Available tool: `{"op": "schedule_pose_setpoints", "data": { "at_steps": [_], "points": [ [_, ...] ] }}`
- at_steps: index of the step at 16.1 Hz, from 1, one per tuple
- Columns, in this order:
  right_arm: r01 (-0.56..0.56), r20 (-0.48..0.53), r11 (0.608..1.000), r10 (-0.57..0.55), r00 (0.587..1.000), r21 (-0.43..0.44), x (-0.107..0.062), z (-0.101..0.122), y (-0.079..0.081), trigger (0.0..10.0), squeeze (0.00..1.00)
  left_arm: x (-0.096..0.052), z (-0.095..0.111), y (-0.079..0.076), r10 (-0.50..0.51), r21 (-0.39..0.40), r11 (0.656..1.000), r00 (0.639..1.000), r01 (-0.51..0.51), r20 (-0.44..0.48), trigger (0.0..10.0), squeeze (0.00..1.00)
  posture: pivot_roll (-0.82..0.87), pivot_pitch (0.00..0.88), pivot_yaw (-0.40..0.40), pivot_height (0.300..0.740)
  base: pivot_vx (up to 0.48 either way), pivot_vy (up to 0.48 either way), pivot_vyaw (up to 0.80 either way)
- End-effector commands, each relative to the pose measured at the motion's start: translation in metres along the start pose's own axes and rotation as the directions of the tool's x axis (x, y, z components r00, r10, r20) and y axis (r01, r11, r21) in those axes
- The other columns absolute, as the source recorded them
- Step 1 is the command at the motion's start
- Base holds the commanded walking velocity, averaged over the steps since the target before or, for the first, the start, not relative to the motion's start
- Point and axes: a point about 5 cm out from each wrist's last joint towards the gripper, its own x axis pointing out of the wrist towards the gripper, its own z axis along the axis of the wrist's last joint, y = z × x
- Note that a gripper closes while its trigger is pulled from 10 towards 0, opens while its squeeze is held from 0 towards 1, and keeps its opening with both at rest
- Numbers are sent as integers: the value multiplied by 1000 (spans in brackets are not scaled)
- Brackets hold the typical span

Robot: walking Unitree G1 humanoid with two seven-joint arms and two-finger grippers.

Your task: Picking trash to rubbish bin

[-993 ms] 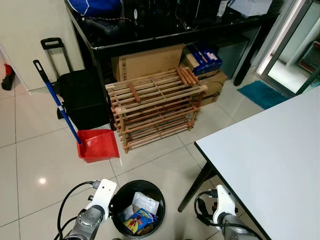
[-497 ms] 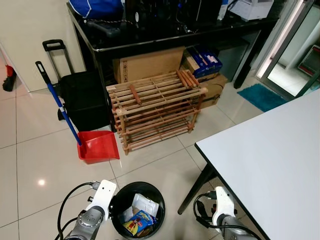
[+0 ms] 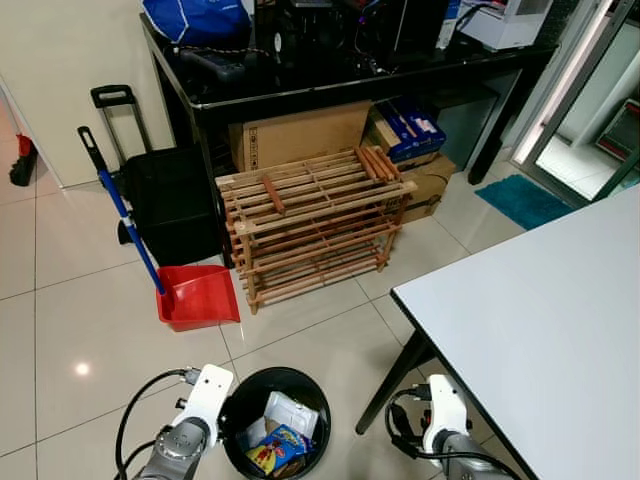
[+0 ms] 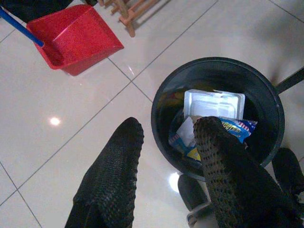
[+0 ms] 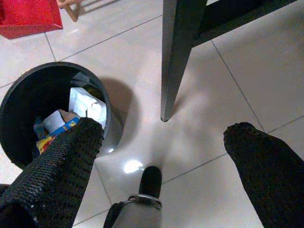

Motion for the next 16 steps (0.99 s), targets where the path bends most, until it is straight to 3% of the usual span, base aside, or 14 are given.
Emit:
{"op": "schedule_pose_setpoints", "data": {
  "at_steps": [1, 9, 16],
  "points": [
    [0, -27, 1000, -1, 1000, -8, -2, -6, -2, 10000, 0, 0, -2, -2, 1, -5, 1000, 1000, -1, -5, 10000, 0, -13, 4, -68, 740, 0, 0, 0],
    [-9, -30, 1000, 9, 999, -8, -2, -6, -2, 10000, 0, 0, 0, -3, -3, -11, 1000, 1000, 3, 4, 10000, 0, -13, 10, -74, 740, -30, 0, 0],
    [-6, -24, 1000, 6, 1000, 11, -1, -4, -1, 10000, 0, 1, 2, -2, 9, -25, 1000, 1000, -9, 1, 10000, 0, -16, 32, -75, 740, -296, 0, 0]
  ]
}}
